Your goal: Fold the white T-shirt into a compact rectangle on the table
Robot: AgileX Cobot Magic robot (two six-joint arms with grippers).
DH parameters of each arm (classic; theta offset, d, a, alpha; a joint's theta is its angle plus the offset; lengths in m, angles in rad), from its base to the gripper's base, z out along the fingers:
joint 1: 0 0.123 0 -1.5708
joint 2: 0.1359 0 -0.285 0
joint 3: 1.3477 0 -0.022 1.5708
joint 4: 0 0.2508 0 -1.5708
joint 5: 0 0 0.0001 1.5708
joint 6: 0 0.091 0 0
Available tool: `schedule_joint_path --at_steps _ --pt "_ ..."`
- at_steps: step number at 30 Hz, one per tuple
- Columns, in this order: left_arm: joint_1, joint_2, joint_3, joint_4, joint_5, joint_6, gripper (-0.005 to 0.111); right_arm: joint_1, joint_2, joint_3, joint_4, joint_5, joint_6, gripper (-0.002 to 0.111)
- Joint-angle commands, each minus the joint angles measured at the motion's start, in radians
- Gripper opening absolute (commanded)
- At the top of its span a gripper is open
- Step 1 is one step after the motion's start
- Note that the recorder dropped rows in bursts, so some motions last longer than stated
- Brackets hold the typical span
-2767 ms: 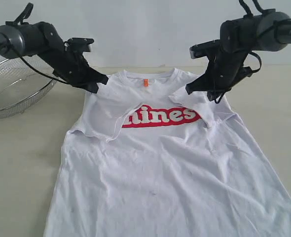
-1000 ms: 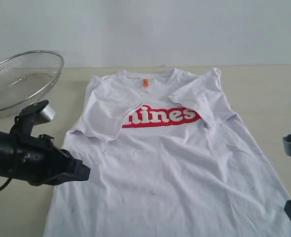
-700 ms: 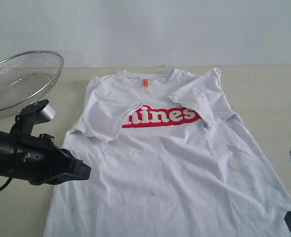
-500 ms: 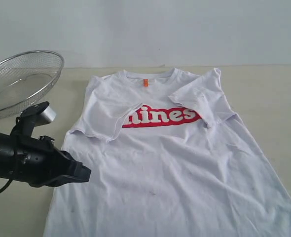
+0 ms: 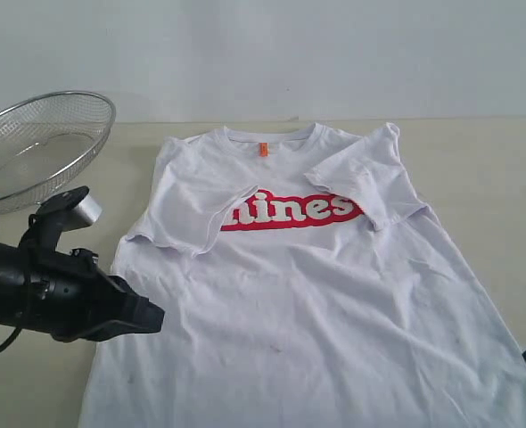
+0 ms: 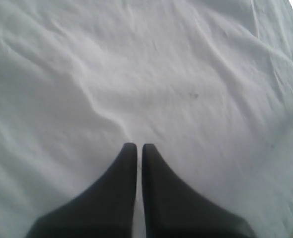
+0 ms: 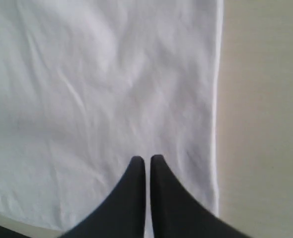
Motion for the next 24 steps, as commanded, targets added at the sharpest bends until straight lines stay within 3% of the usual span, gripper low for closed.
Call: schedule_joint_path --at_steps 1,6,7,10,15,24 --pt "-0.008 0.003 0.005 -0.011 0.011 0.015 0.005 -0.007 0.016 -0.003 -0.012 -0.013 -0.017 0.013" --pt "-0.008 0.003 0.005 -0.019 0.008 0.023 0.005 -0.007 0.016 -0.003 -0.093 -0.018 0.091 0.060" --pt "-0.008 0.003 0.005 -0.020 0.008 0.031 0.005 -0.007 0.016 -0.003 -0.113 -0.018 0.128 0.064" --pt "-0.008 0.003 0.005 -0.025 0.008 0.034 0.005 -0.007 0.016 0.001 -0.169 -0.028 0.231 0.062" --pt "-0.008 0.003 0.005 -0.025 0.008 0.039 0.005 -0.007 0.016 0.001 -0.171 -0.036 0.235 0.048" --pt "-0.008 0.003 0.005 -0.025 0.010 0.041 0.005 -0.007 0.016 0.009 -0.209 -0.019 0.259 0.047"
